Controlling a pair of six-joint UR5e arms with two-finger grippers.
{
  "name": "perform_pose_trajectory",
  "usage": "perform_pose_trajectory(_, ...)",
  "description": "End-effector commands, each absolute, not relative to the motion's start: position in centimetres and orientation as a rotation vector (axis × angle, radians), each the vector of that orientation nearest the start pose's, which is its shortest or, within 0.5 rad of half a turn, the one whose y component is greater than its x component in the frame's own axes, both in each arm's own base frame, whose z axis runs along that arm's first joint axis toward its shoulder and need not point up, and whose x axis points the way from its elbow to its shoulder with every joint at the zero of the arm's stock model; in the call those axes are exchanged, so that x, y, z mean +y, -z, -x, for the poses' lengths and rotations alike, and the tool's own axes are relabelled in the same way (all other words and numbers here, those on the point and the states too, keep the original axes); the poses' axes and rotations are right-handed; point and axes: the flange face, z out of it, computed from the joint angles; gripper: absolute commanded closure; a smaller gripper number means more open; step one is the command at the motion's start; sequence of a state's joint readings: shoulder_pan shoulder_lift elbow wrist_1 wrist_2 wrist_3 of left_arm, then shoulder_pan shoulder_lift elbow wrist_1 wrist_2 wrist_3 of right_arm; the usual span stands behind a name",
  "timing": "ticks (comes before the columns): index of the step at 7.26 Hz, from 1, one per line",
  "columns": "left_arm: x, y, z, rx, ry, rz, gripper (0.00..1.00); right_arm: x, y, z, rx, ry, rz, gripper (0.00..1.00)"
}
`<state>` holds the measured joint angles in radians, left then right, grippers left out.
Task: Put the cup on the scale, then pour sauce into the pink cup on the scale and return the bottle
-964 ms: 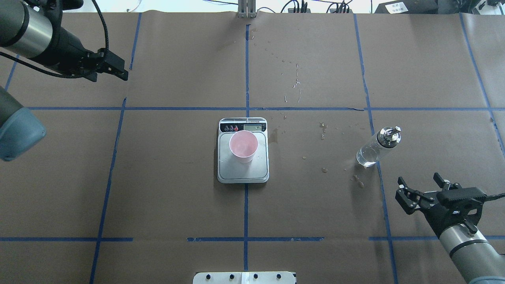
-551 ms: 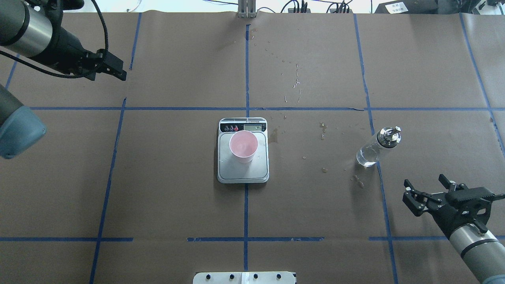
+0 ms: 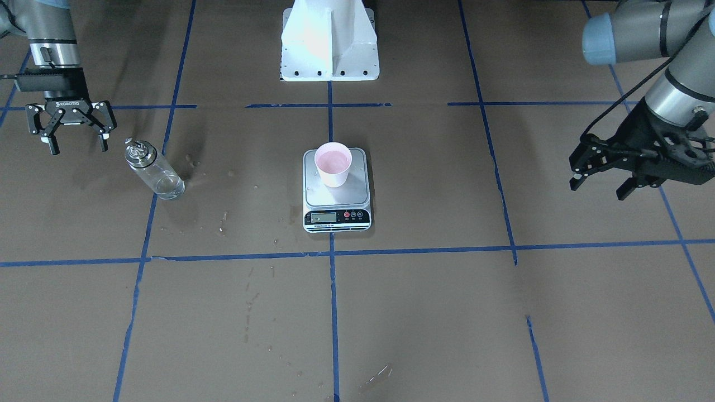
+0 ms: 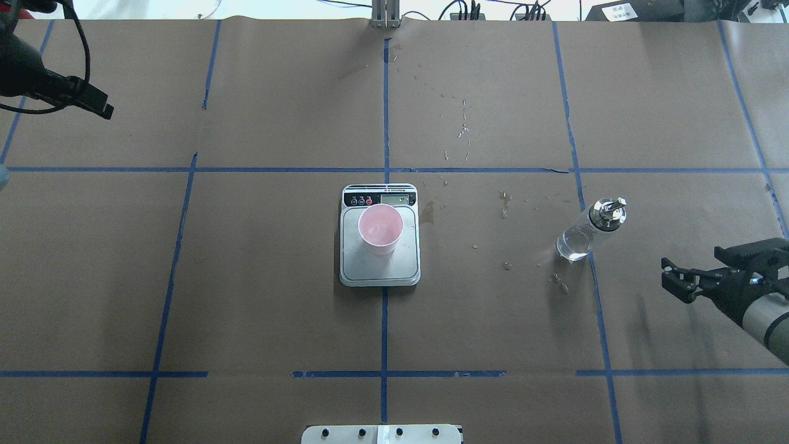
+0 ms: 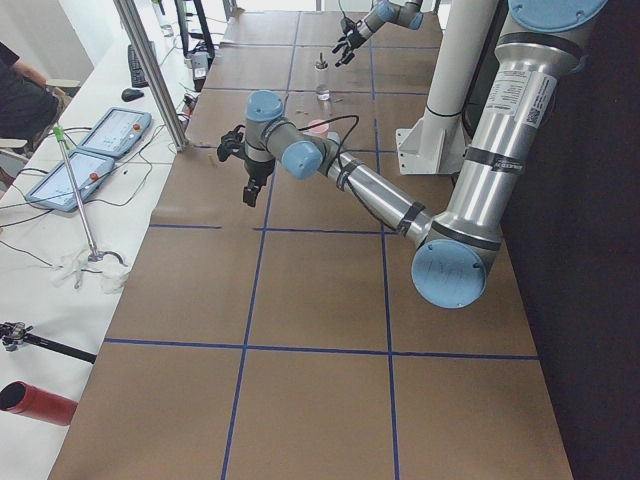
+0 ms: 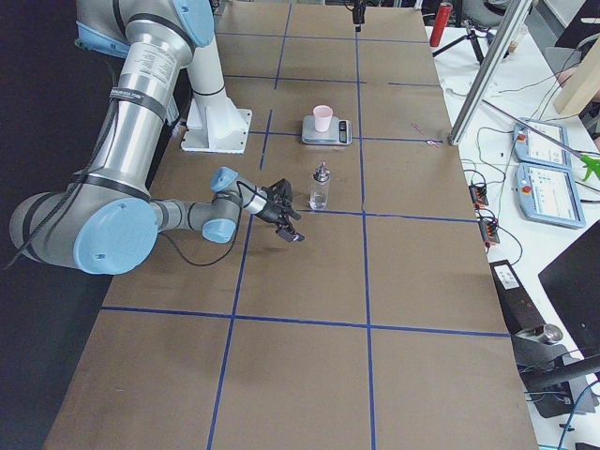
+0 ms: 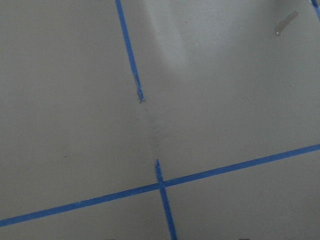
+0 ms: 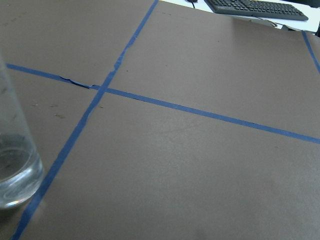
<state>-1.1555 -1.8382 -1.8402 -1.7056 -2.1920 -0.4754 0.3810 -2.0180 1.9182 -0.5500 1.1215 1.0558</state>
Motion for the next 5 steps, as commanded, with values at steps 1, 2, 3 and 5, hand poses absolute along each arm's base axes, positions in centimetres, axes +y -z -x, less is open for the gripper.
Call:
perform_pose_trajectory(1,-57.7,-41.4,-11.9,0.762,-0.181,-0.341,0.14,-34.4,-55.3,19.4,-0.715,-0.082,-0.644,0.00)
perform_pose_trajectory(2,-58.9,-43.6,-9.4,0.733,-0.190,-0.342,0.14,-36.6,-56.3,17.6,-0.735,-0.127,-0.596,0.00)
perform_pose_trajectory(3,-60.0,-46.2,-6.1,0.703,-0.193,-0.341,0.13,-40.4,-57.8,15.5,-0.774,-0.183,-0.522,0.00)
perform_pose_trajectory(5,-61.1,-52.4,-0.5,0.753,-0.226,-0.291,0.11,-48.5,-59.0,8.3,-0.856,-0.191,-0.365,0.00)
